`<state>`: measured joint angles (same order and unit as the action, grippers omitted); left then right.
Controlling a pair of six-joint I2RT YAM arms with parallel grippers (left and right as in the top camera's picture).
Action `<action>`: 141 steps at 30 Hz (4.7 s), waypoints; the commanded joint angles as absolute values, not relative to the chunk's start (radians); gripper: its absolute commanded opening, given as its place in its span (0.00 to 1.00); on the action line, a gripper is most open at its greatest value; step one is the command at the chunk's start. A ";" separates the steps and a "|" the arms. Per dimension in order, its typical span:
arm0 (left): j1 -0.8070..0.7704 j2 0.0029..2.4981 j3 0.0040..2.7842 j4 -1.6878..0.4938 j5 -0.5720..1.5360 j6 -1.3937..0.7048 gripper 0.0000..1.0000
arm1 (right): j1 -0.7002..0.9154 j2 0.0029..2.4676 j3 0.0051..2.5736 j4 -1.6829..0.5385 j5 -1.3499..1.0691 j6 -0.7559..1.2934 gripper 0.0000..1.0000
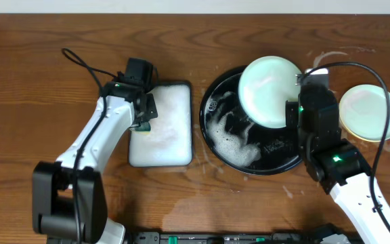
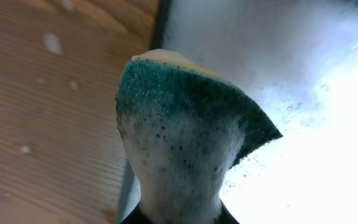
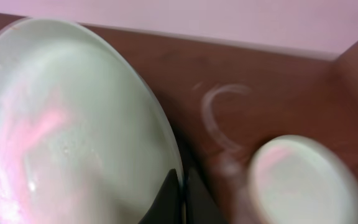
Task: Clean dirty plates on tray and stack at the side
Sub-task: 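Return the sponge to the foam tray with the left gripper, then lift the pale green plate with the right gripper and carry it right, then place the pale green plate onto the plate stack with the right gripper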
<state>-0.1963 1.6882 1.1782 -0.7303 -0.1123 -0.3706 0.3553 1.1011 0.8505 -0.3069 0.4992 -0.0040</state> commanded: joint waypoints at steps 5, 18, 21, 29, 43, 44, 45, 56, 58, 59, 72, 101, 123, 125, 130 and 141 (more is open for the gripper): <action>-0.192 1.797 1.172 -0.713 -0.025 -0.382 0.08 | 0.466 1.093 0.859 -0.128 0.798 -0.513 0.01; -0.192 1.800 1.172 -0.706 -0.025 -0.383 0.08 | 0.675 1.093 0.859 0.130 0.887 -0.921 0.01; -0.192 1.800 1.166 -0.683 -0.024 -0.384 0.08 | 0.702 1.094 0.859 0.128 0.887 -0.921 0.01; -0.193 1.800 1.126 -0.595 0.108 -0.383 0.09 | 0.709 1.106 0.858 0.118 0.941 -0.913 0.01; -0.193 1.800 1.122 -0.593 0.108 -0.383 0.54 | 0.702 1.154 0.858 0.023 0.937 -0.796 0.01; -0.193 1.800 1.122 -0.593 0.108 -0.383 0.62 | 0.699 1.162 0.858 0.025 0.937 -0.789 0.01; -0.193 1.800 1.122 -0.593 0.108 -0.383 0.63 | 0.699 1.164 0.858 0.025 0.938 -0.785 0.01; -0.193 1.800 1.122 -0.593 0.108 -0.383 0.67 | 0.699 1.165 0.857 0.026 0.938 -0.778 0.01; -0.193 1.800 1.122 -0.593 0.108 -0.383 0.68 | 0.699 1.165 0.857 0.026 0.938 -0.778 0.01; -0.193 1.800 1.122 -0.593 0.108 -0.382 0.68 | 0.698 1.165 0.857 0.026 0.937 -0.778 0.01; -0.193 1.800 1.122 -0.597 0.108 -0.383 0.79 | 0.572 1.169 0.854 -0.089 0.822 -0.397 0.01; -0.193 1.800 1.122 -0.597 0.108 -0.383 0.81 | 0.403 1.282 0.845 -0.228 0.614 0.310 0.01; -0.193 1.800 1.122 -0.597 0.108 -0.383 0.81 | -0.608 1.290 0.715 -0.364 0.125 0.831 0.01; -0.193 1.800 1.122 -0.597 0.108 -0.383 0.81 | -0.635 1.320 0.713 -0.313 0.094 0.830 0.01; -0.193 1.800 1.122 -0.597 0.108 -0.382 0.81 | -0.658 1.382 0.713 -0.218 0.088 0.830 0.01; -0.193 1.800 1.122 -0.597 0.108 -0.383 0.81 | -0.657 1.601 0.713 -0.085 0.081 0.828 0.07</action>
<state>-0.1963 1.7992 1.1336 -0.5945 0.1066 -0.3882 -0.6506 1.5642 0.7094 -0.0998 0.0982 0.8143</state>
